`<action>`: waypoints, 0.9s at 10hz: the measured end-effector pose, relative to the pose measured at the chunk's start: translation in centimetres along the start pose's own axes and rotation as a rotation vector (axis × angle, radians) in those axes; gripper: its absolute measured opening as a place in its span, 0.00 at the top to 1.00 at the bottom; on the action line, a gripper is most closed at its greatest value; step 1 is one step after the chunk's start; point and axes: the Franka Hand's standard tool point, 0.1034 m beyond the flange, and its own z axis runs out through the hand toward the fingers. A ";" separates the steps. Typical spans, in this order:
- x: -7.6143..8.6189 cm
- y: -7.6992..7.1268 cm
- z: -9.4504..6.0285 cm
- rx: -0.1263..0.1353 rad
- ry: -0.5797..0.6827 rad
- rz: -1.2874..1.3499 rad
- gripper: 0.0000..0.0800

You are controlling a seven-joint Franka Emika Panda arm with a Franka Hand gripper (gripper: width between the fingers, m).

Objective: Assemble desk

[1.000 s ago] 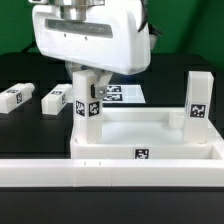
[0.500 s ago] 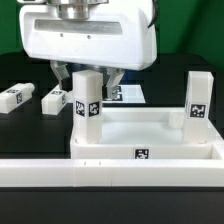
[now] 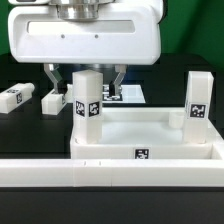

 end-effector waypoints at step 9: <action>0.3 0.2 0.1 -0.045 0.014 -0.726 0.19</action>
Offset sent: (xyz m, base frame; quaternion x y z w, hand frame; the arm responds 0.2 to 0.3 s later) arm 0.0042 -0.0005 0.0030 -0.0255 0.0058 -0.2472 0.9686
